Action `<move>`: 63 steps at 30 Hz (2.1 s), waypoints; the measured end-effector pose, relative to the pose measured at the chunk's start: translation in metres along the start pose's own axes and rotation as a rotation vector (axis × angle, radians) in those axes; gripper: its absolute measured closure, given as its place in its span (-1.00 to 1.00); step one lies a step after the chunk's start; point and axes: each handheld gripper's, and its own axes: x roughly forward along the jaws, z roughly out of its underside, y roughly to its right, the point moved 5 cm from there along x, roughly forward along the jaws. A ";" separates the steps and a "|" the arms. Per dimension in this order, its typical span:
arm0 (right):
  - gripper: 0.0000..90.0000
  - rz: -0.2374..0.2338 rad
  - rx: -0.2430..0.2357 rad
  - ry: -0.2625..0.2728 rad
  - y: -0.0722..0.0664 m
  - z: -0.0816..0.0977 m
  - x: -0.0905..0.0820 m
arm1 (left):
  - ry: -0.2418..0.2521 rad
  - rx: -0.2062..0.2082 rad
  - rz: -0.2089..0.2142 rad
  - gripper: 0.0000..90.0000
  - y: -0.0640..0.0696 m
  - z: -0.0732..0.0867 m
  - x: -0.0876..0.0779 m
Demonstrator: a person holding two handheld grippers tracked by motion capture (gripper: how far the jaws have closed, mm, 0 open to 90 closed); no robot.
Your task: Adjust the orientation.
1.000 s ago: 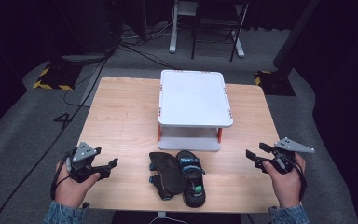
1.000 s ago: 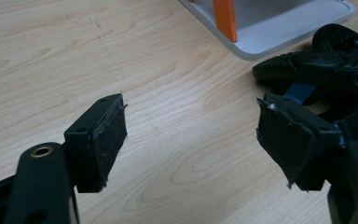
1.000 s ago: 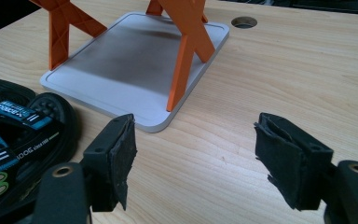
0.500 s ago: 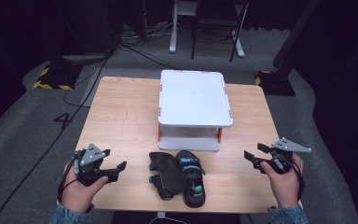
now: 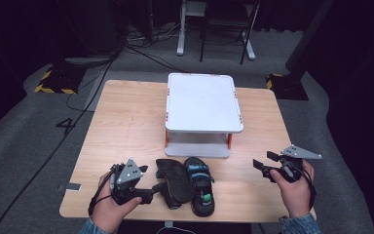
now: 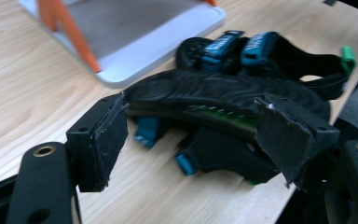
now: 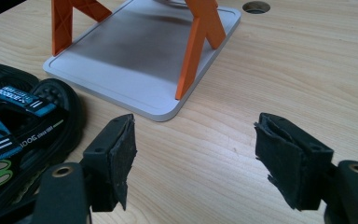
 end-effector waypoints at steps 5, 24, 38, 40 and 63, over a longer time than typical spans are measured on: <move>-0.35 -0.007 -0.003 -0.013 -0.002 0.003 0.003 | -0.009 0.030 0.037 -0.43 0.014 -0.004 0.008; -0.32 -0.049 0.005 -0.065 -0.008 0.011 0.011 | -0.058 0.136 0.147 -0.48 0.059 -0.008 0.043; -0.32 -0.091 0.011 -0.088 -0.010 0.015 0.014 | -0.061 0.219 0.094 -0.61 0.064 -0.006 0.062; -0.32 -0.098 0.012 -0.095 -0.011 0.016 0.015 | -0.061 0.265 0.056 -0.61 0.064 -0.002 0.066; -0.31 -0.138 0.020 -0.096 -0.013 0.018 0.017 | 0.005 0.159 0.037 -0.24 0.031 -0.012 0.043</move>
